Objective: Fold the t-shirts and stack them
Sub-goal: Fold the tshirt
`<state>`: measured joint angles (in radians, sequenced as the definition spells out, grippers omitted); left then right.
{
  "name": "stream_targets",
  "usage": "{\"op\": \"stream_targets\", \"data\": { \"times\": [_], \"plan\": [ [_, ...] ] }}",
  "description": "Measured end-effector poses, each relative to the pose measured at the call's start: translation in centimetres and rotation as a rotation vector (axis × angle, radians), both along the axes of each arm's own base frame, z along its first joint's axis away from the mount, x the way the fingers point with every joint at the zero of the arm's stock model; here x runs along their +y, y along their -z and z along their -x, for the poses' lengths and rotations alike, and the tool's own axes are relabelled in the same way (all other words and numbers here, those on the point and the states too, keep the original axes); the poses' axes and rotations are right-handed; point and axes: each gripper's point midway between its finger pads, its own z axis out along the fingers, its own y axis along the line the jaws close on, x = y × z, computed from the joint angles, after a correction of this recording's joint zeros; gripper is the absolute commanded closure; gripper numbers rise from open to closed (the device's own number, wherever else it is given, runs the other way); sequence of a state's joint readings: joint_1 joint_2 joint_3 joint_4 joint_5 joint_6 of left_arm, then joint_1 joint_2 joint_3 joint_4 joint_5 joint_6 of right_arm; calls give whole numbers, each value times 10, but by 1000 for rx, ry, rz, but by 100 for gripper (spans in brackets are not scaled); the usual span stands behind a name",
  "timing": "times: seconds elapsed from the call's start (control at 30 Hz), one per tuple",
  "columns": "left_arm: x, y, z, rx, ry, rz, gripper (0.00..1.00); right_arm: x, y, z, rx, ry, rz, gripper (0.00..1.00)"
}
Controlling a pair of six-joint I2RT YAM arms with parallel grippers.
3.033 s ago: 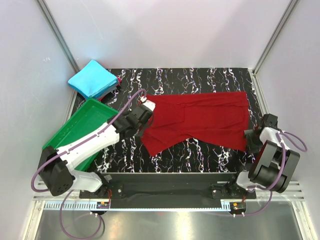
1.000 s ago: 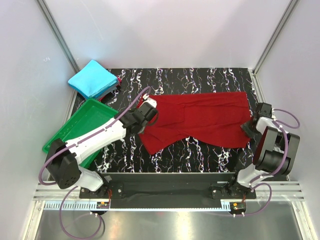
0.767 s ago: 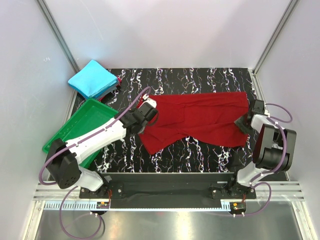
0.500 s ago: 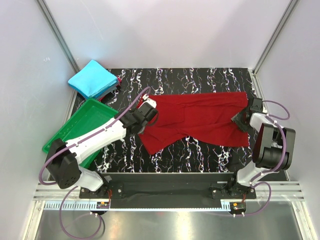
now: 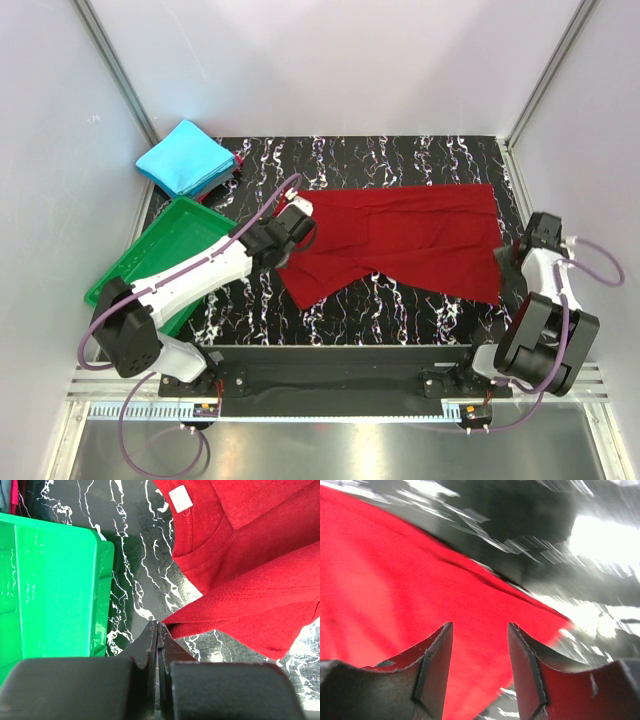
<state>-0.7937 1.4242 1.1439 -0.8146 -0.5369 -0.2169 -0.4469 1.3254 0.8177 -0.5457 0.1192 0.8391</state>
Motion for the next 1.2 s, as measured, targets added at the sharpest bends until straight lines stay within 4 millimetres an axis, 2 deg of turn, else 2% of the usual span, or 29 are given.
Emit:
{"op": "stream_targets", "data": {
  "times": [0.07,0.2,0.33,0.57,0.83,0.93,1.07,1.1,1.13,1.2],
  "plan": [
    [0,0,0,2,2,2,100,12,23,25,65,63,-74,46],
    [-2,1,1,8,11,5,100,32,46,51,147,120,-166,46],
    [-2,-1,1,6,18,9,100,32,48,56,160,157,-170,46],
    [-1,-8,2,-9,27,20,100,21,45,63,161,194,-99,46],
    [-1,-7,2,-7,30,20,100,15,56,71,226,214,-72,48],
    [-1,-7,2,-7,30,20,100,12,57,72,229,220,-53,52],
    [-2,-7,2,-8,30,20,100,8,58,73,235,219,-30,81],
    [-2,-7,2,-8,30,20,100,6,58,72,232,219,-25,96],
    [-2,-7,2,-8,30,21,100,5,58,70,226,216,-21,100],
    [-2,-7,2,-9,30,21,100,4,58,66,211,217,-16,100]
  ]
}}
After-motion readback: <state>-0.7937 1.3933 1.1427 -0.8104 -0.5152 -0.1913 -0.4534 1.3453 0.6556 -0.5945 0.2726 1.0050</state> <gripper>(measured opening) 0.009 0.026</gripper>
